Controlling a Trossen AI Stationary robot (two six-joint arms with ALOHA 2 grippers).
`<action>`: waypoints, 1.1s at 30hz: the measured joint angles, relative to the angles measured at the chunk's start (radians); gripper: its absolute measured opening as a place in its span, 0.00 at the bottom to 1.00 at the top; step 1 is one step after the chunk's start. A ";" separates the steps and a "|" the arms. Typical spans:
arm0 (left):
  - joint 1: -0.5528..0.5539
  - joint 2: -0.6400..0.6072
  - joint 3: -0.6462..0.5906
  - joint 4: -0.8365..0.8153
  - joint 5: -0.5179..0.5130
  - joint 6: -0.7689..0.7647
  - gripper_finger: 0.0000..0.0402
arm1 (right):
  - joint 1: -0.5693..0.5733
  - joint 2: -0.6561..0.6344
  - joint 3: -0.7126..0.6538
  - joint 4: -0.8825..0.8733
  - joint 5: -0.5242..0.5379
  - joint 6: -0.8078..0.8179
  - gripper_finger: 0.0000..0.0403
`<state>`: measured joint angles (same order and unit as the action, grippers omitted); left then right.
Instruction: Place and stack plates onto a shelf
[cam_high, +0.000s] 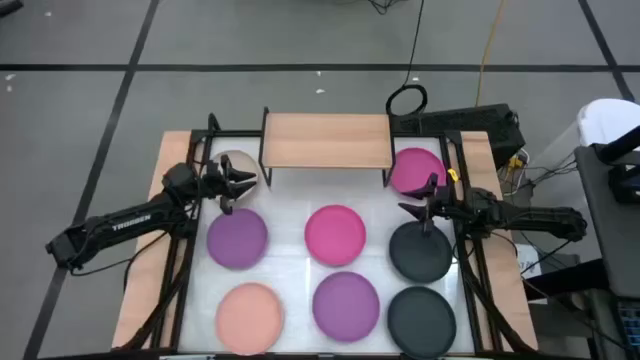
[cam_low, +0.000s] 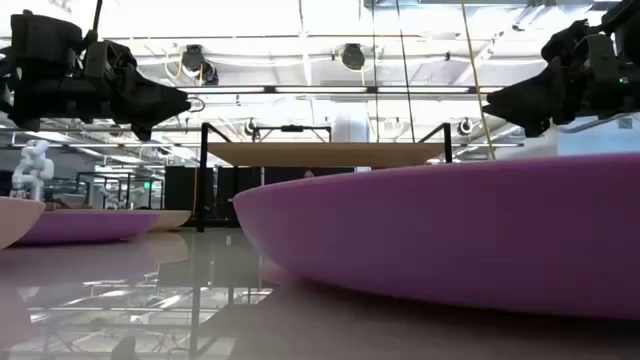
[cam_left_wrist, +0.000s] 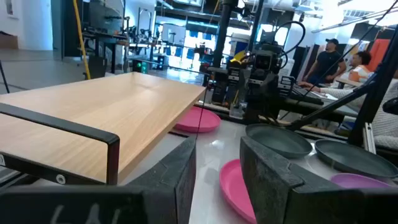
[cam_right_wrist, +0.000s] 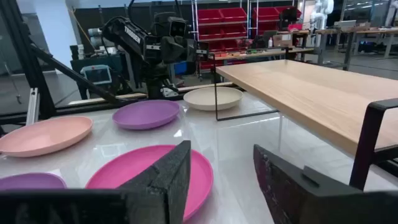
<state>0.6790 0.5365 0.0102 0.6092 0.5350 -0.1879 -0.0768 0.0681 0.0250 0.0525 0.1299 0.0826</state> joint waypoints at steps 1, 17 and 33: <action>0.000 0.000 0.000 0.000 0.000 0.000 0.32 | 0.000 0.000 0.000 0.000 0.000 0.000 0.39; 0.000 0.000 0.000 0.000 0.000 0.000 0.32 | 0.000 0.000 0.000 0.005 0.000 -0.233 0.39; 0.000 0.000 0.000 0.000 0.000 0.000 0.32 | 0.000 0.001 0.000 0.311 0.000 -0.217 0.39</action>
<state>0.6788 0.5365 0.0103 0.6090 0.5348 -0.1879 -0.0769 0.0688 0.0250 0.3633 0.1299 -0.1347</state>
